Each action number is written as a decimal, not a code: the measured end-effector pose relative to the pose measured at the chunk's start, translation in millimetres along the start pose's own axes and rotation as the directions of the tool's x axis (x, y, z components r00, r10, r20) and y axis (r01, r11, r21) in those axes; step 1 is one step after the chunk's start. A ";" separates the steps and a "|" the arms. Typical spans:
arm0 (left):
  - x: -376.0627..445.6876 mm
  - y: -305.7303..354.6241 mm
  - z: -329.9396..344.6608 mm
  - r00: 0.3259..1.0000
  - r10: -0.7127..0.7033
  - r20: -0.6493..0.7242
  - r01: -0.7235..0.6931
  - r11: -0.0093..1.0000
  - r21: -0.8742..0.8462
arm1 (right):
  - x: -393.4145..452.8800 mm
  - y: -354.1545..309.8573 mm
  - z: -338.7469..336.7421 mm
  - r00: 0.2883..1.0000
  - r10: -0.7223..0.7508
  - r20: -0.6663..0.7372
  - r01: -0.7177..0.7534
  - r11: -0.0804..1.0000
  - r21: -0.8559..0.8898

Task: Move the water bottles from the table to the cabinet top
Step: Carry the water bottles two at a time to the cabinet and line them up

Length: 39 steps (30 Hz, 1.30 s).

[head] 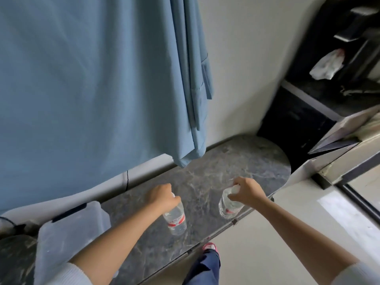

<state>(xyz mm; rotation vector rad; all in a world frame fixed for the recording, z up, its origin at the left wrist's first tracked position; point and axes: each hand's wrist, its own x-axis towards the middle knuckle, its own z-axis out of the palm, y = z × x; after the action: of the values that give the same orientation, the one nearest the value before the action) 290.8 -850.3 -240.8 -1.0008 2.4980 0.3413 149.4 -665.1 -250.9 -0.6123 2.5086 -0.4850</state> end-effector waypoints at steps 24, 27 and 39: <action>216.6 260.1 -43.4 0.985 -0.117 0.131 0.147 0.956 -0.254 | 291.6 121.3 -159.3 0.979 0.035 0.203 -0.025 0.998 -0.053; 238.7 296.9 -52.2 0.975 -0.176 0.132 0.206 0.941 -0.268 | 328.8 137.6 -177.4 0.963 -0.045 0.266 0.074 0.992 -0.101; 336.1 365.0 -48.9 0.928 -0.344 0.145 0.373 0.851 -0.369 | 454.7 159.5 -185.8 0.939 -0.163 0.302 0.207 0.971 -0.120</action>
<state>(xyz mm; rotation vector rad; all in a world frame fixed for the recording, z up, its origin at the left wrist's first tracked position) -197.8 -810.0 -331.6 -1.5531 2.1523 0.7620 -354.5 -722.5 -348.8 -0.9153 2.2301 -0.2502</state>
